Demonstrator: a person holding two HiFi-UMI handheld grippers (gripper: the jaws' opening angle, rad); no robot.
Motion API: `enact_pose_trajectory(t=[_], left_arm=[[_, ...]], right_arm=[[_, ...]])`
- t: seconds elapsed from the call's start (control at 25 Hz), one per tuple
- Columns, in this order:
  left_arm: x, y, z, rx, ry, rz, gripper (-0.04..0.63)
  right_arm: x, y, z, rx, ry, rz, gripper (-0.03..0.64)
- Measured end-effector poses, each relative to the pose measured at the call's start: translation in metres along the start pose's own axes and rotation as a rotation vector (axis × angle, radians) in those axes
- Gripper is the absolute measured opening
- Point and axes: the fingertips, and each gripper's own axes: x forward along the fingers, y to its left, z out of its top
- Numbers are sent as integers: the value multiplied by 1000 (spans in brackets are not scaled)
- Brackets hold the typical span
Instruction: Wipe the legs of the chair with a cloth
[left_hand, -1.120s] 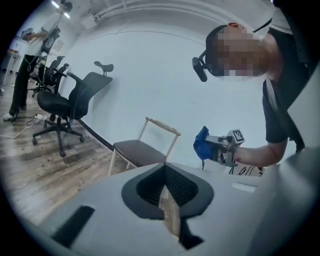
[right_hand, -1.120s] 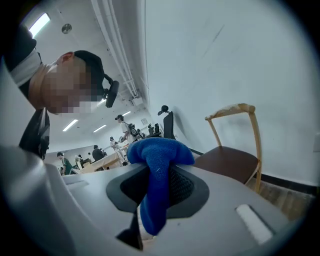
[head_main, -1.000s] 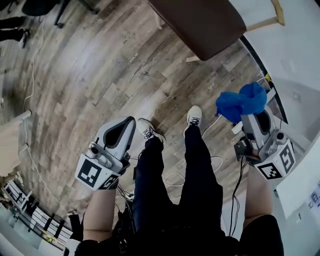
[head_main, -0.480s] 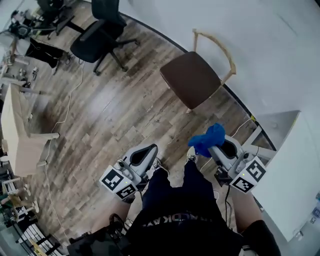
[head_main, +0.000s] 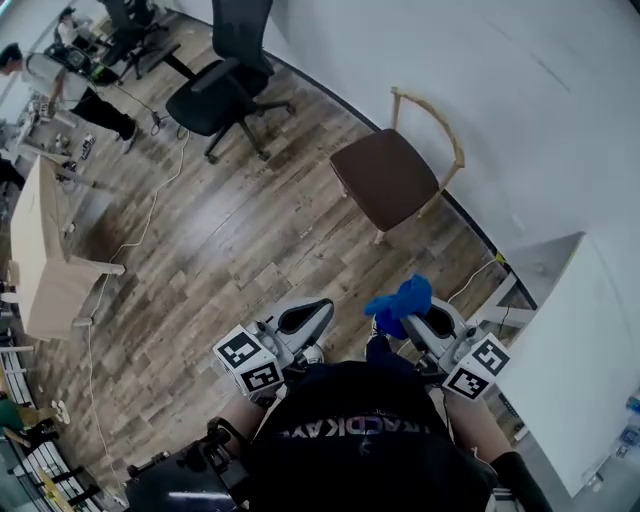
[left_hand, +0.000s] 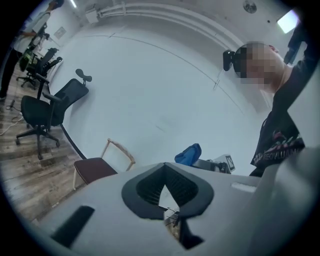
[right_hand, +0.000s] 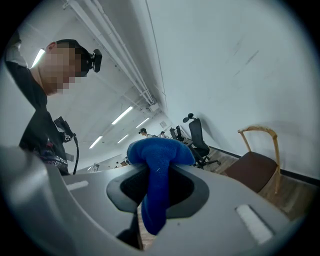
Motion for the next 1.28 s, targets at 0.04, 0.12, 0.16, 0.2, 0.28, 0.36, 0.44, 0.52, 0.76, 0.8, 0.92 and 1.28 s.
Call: enact_pose_trajectory(t=[0.04,0.12,0.16,0.2,0.28,0.36,0.44,0.52,0.76,0.8,0.92,1.28], left_arm=[[-10,-3,-1,-6,-3,-13,5],[-33,-6,1,-4,-8,-34,5],[-45,-8,2,0,-8,-45,5],[-58,-10,1,5,-7,-56,5],[-83,-13,-7,13,-2,-73,5],[-110,-14,-16,8,1,-83,5],[-134,-16,-23,2,6,-95,5],[-153,-16,-29,6,12,-108,5],[-203,-17,-51,-15,26,-140,5],[-209,-19,-53,-14,28,-145,5],[-219,-24,-58,-4,33,-159,5],[-224,-36,-56,11,25,-187,5]], right_arm=[[2,10,-8,5,2,-6,86],[11,33,-21,10,0,-14,86],[16,44,-27,14,-5,-17,86],[21,56,-34,19,-10,-19,86],[28,79,-51,27,-17,-23,86],[33,103,-70,26,-24,-29,86],[35,125,-86,24,-32,-40,86],[36,139,-100,28,-40,-52,86],[38,178,-145,35,-46,-87,84],[37,185,-150,32,-45,-89,84],[36,197,-160,31,-47,-89,84],[30,215,-165,-4,-26,-80,83]])
